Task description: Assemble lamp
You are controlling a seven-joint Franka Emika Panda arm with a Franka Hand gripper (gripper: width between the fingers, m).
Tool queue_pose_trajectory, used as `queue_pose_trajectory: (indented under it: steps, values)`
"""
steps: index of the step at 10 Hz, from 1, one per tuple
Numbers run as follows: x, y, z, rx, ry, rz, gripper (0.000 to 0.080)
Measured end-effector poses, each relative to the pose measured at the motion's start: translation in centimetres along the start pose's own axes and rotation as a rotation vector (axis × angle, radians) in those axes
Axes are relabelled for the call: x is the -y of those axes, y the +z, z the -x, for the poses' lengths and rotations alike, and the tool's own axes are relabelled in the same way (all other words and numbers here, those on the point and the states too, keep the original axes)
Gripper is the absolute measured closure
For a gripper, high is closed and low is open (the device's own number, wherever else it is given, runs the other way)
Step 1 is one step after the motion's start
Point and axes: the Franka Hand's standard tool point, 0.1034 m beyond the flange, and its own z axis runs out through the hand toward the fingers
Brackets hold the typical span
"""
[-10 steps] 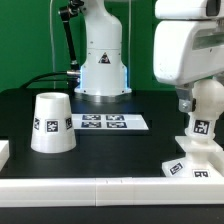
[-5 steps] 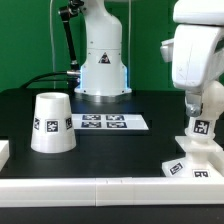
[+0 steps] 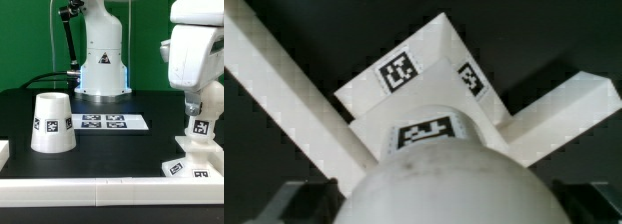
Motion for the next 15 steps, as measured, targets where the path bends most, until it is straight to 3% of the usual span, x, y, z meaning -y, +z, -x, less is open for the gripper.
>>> queue_pose_trajectory:
  steps: [6,12,15]
  values:
    - [-0.45,0.1,0.19,-0.069,0.577,-0.005,0.0223]
    - [-0.27,0.13,-0.17,-0.08,1.045,-0.028,0.0223]
    - [0.12,0.23,-0.09,-0.144,1.384,-0.069,0.0223]
